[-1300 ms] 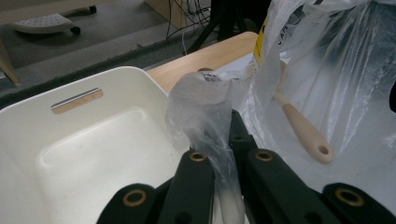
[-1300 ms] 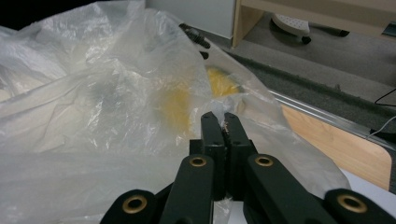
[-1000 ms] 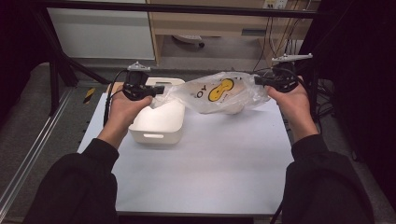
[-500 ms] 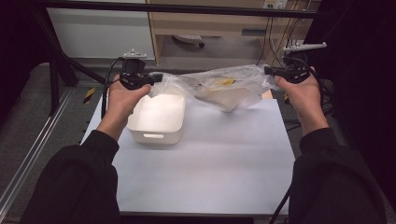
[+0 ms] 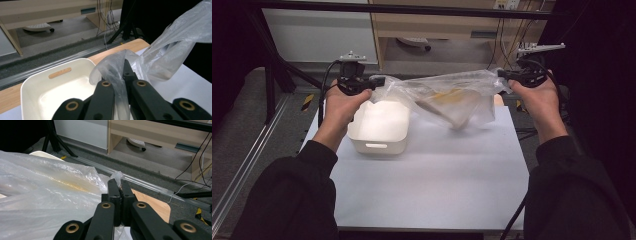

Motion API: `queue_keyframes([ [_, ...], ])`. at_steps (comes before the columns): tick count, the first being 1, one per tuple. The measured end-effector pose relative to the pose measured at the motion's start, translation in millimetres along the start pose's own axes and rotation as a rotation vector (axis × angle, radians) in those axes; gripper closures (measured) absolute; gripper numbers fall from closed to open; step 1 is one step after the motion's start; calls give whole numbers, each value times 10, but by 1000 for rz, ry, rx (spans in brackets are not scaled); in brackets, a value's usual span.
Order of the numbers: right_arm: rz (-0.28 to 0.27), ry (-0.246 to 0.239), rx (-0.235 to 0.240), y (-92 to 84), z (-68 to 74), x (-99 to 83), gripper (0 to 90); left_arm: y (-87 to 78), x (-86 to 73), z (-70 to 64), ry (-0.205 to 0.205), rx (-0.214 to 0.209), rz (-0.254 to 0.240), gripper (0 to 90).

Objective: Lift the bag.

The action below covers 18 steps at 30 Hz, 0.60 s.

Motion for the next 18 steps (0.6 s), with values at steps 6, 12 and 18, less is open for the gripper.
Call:
queue_keyframes([
  [6, 10, -7, 17, -8, 47, -37, 900, -31, -102, -6, 2, -6, 18, 900],
  [12, 3, -9, 32, -4, 92, -104, 900, -73, -204, 16, -3, -18, 23, 900],
  [18, -3, -16, 63, -57, 212, -258, 900, -143, -374, 22, 5, -31, 35, 900],
])
Point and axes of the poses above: each handheld gripper's, and its own axes: y roughly forward along the jaws, x roughly out of its top, z roughly to its left, the point moved 2 cm from there along y, roughly forward along the jaws, and after that the axes turned 12 degrees about -y, right-handed, at the moved point
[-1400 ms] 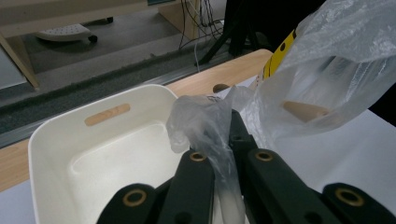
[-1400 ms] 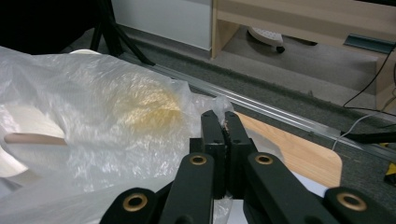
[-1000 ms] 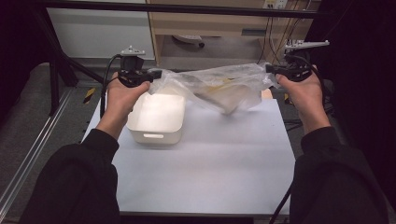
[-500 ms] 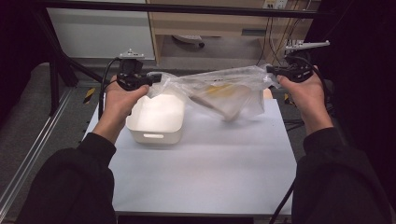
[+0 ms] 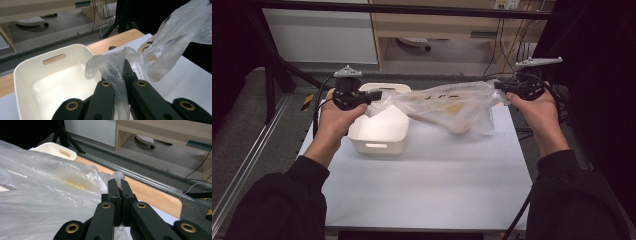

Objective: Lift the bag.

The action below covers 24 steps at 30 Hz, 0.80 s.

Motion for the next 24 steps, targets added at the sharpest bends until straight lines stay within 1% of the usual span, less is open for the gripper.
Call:
queue_keyframes([
  [5, 6, -10, 30, -28, 148, -197, 900, -68, -232, -2, -5, -22, 13, 900],
  [7, 5, -12, 43, -38, 209, -291, 900, -101, -345, -13, -3, -38, 21, 900],
  [8, 8, -14, 50, -44, 241, -341, 900, -123, -402, -14, 6, -38, 24, 900],
  [10, 9, -20, 63, -61, 299, -442, 900, -154, -528, -31, -7, -60, 37, 900],
  [12, 10, -14, 75, -80, 350, -542, 900, -191, -644, -58, -4, -79, 48, 900],
  [14, 8, -19, 82, -101, 397, -633, 900, -227, -756, -84, -10, -98, 50, 900],
  [17, 17, -9, 93, -114, 469, -771, 900, -257, -945, -115, -16, -118, 66, 900],
  [19, 25, -11, 107, -110, 517, -871, 900, -267, -1081, -125, -22, -129, 74, 900],
  [21, 29, -2, 115, -114, 567, -975, 900, -270, -1226, -131, -24, -133, 85, 900],
  [24, 40, 4, 131, -118, 654, -1136, 900, -254, -1447, -128, -21, -133, 115, 900],
])
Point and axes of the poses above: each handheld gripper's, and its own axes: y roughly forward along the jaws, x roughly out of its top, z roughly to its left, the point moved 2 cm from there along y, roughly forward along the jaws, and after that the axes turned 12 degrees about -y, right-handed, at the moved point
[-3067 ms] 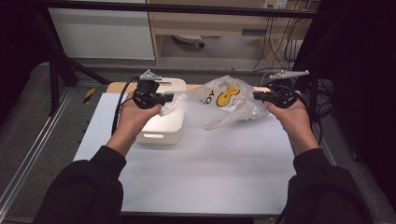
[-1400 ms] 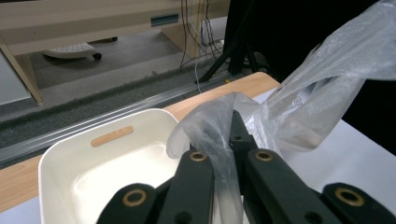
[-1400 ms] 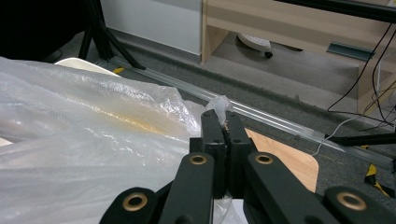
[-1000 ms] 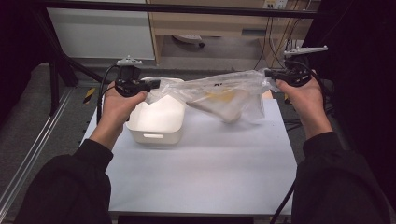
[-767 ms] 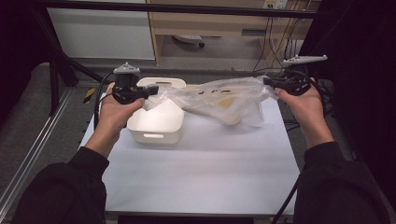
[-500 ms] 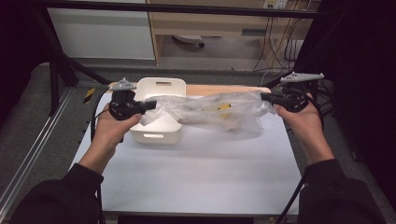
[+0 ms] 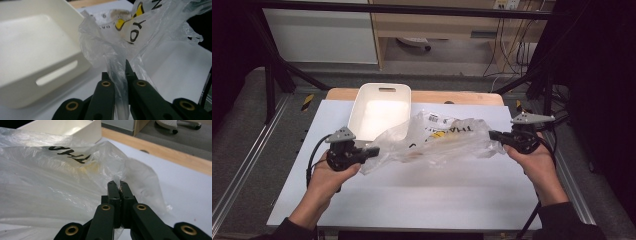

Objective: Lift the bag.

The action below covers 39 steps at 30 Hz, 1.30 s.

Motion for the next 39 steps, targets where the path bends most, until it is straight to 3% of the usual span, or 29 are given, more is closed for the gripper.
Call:
queue_keyframes([
  [4, 7, 20, 28, 23, 124, -201, 900, 56, -263, 40, -22, -9, 33, 900],
  [13, 61, 33, 44, 150, 371, -601, 900, 166, -735, 108, -44, -1, 89, 900],
  [21, 92, 40, 57, 235, 550, -872, 900, 152, -870, 129, -37, 16, 101, 900],
  [26, 137, 43, 74, 299, 627, -1029, 900, 188, -969, 108, 6, 57, 141, 900],
  [30, 172, 9, 67, 346, 681, -1081, 900, 202, -1008, 85, 26, 63, 146, 899],
  [34, 167, 18, 70, 359, 683, -1117, 895, 148, -993, 104, 15, 73, 94, 802],
  [39, 114, 30, 69, 337, 706, -1093, 731, 67, -953, 106, -13, 97, 14, 532],
])
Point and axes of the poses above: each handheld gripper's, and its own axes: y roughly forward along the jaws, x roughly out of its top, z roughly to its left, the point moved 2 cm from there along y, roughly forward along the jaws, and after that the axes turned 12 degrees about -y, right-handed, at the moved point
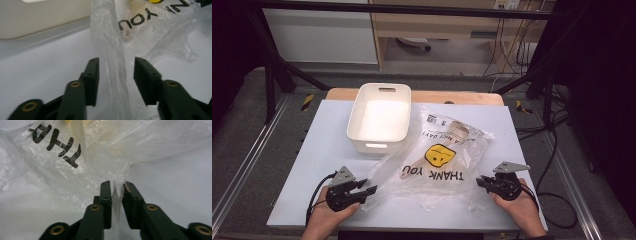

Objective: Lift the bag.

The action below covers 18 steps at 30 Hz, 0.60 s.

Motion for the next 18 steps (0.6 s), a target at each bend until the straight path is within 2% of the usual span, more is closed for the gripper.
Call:
queue_keyframes([
  [2, -20, 2, -5, -9, 19, 24, 620, -21, 8, -4, -3, 15, -21, 411],
  [5, -50, 0, -26, -24, 27, 62, 474, -34, 22, -4, -28, 23, -41, 233],
  [8, -81, -6, -58, -35, 32, 98, 289, -53, 49, 4, -42, 17, -66, 124],
  [9, -90, -13, -73, -36, 34, 108, 226, -58, 58, 2, -47, 14, -84, 105],
  [12, -108, -6, -92, -53, 37, 145, 123, -79, 87, 5, -48, 19, -112, 75],
  [18, -138, 7, -107, -87, 28, 188, 65, -108, 110, 29, -57, 15, -141, 76],
])
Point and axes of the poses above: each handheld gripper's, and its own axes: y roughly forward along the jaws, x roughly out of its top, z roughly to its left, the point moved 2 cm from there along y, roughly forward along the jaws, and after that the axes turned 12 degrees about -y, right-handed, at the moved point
